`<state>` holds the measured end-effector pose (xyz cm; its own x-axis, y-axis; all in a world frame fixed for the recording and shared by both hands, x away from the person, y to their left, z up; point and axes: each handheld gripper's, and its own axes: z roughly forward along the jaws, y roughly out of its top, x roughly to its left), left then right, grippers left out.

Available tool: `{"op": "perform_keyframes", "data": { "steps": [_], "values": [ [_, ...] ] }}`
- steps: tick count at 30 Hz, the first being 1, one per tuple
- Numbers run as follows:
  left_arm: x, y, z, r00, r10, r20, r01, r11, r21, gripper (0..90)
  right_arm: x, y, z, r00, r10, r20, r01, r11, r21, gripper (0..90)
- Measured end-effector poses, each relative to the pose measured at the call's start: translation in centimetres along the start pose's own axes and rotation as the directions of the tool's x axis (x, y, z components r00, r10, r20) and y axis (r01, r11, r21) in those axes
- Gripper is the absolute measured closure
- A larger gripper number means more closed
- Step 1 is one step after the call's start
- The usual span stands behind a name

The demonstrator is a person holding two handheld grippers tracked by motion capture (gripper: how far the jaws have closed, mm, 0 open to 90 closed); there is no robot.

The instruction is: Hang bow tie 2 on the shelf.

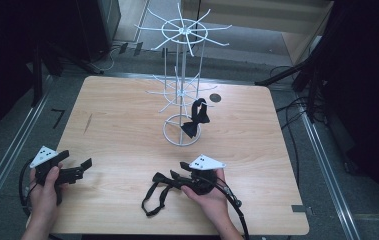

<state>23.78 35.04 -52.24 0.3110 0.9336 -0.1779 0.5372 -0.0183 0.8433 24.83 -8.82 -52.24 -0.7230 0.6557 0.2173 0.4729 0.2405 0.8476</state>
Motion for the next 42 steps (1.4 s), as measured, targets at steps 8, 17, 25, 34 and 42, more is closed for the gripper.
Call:
{"op": "perform_keyframes", "data": {
  "steps": [8,17,25,34,42],
  "values": [
    [0.0,0.0,0.0,1.0,0.0,0.0,0.0,1.0,-0.001,1.6,0.7,-0.4,0.7,0.9995,-0.017,-0.028,0.017,0.999,0.03,52.1],
    [0.0,0.0,0.0,1.0,-0.001,0.0,0.001,1.0,-0.001,1.6,1.5,-0.8,1.5,0.9971,-0.051,-0.057,0.056,0.995,0.078,54.9],
    [0.0,0.0,0.0,1.0,-0.001,0.0,0.001,1.0,-0.001,1.6,2.1,-1.2,2.2,0.993,-0.099,-0.065,0.107,0.986,0.128,59.0],
    [0.0,0.0,0.0,1.0,-0.002,-0.001,0.002,1.0,-0.003,1.6,2.7,-1.4,2.5,0.9868,-0.148,-0.066,0.156,0.977,0.146,68.4],
    [0.0,0.0,0.0,1.0,-0.001,-0.002,0.001,1.0,-0.003,1.6,2.8,-1.5,2.6,0.9865,-0.153,-0.059,0.16,0.973,0.166,70.3]
  ]
}}
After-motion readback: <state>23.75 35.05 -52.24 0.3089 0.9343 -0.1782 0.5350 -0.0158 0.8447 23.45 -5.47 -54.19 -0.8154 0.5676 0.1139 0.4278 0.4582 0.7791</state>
